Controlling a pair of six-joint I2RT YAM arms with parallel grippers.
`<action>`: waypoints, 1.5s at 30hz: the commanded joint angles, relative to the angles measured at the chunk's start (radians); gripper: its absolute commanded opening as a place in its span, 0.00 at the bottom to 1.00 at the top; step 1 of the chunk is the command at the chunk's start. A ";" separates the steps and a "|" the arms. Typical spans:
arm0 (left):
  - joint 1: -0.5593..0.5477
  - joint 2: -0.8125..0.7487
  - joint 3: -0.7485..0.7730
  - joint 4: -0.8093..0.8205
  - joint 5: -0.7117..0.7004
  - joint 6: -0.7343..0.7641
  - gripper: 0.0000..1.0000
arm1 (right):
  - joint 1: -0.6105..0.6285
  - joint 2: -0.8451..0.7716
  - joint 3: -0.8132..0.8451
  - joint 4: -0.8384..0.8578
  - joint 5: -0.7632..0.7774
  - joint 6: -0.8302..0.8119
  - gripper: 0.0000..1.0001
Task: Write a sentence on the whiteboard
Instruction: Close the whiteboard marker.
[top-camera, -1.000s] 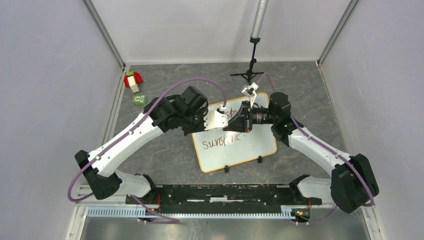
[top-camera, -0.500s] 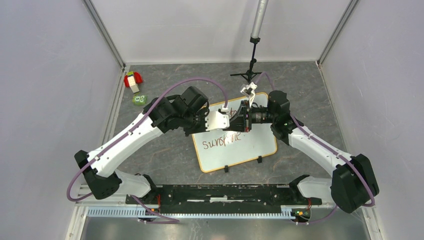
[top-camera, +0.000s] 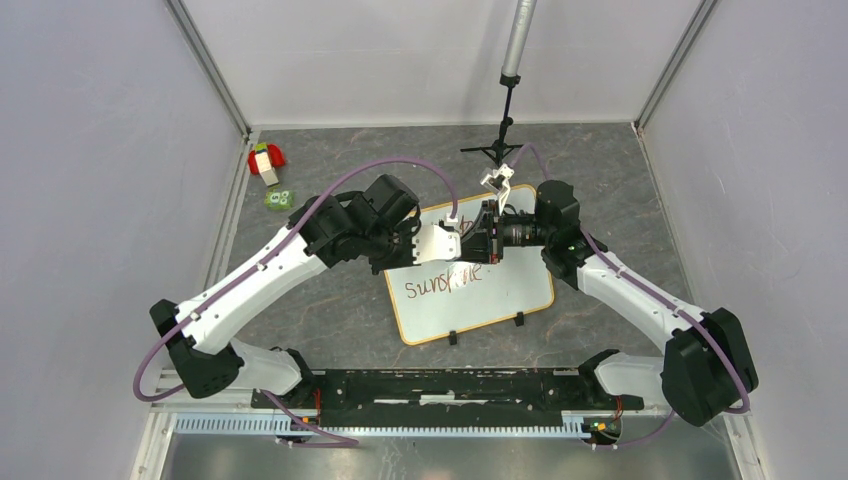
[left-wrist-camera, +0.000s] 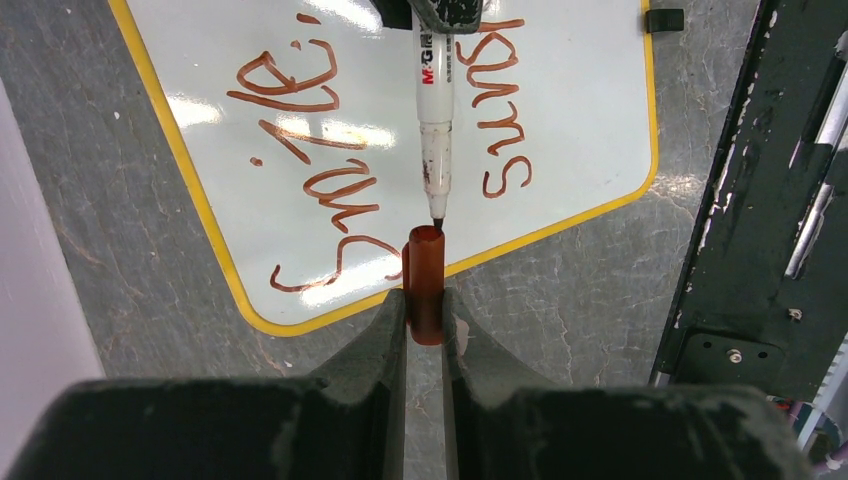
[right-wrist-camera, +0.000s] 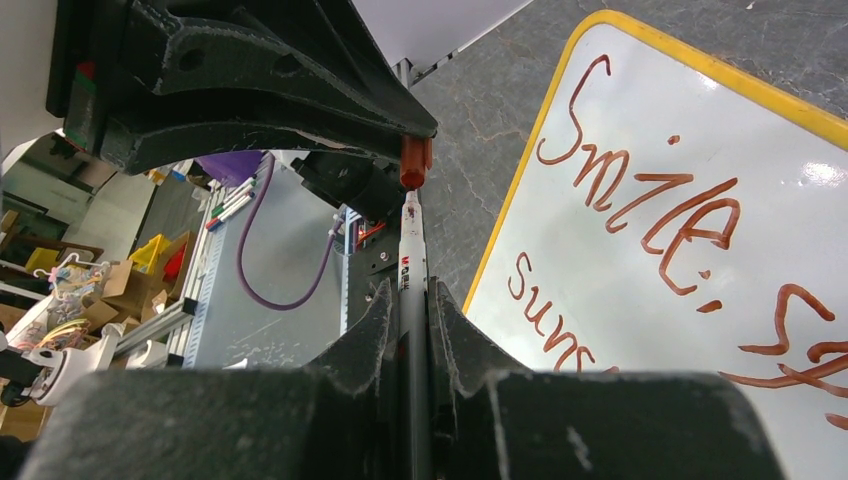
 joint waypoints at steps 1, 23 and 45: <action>-0.011 0.004 0.037 -0.009 0.022 -0.028 0.02 | 0.004 0.010 0.048 0.020 0.007 -0.017 0.00; -0.028 0.039 0.079 -0.011 0.034 -0.060 0.02 | 0.007 0.016 0.043 0.033 0.008 -0.016 0.00; -0.059 0.098 0.157 0.016 0.035 -0.086 0.05 | 0.019 0.018 0.022 0.059 0.026 0.000 0.00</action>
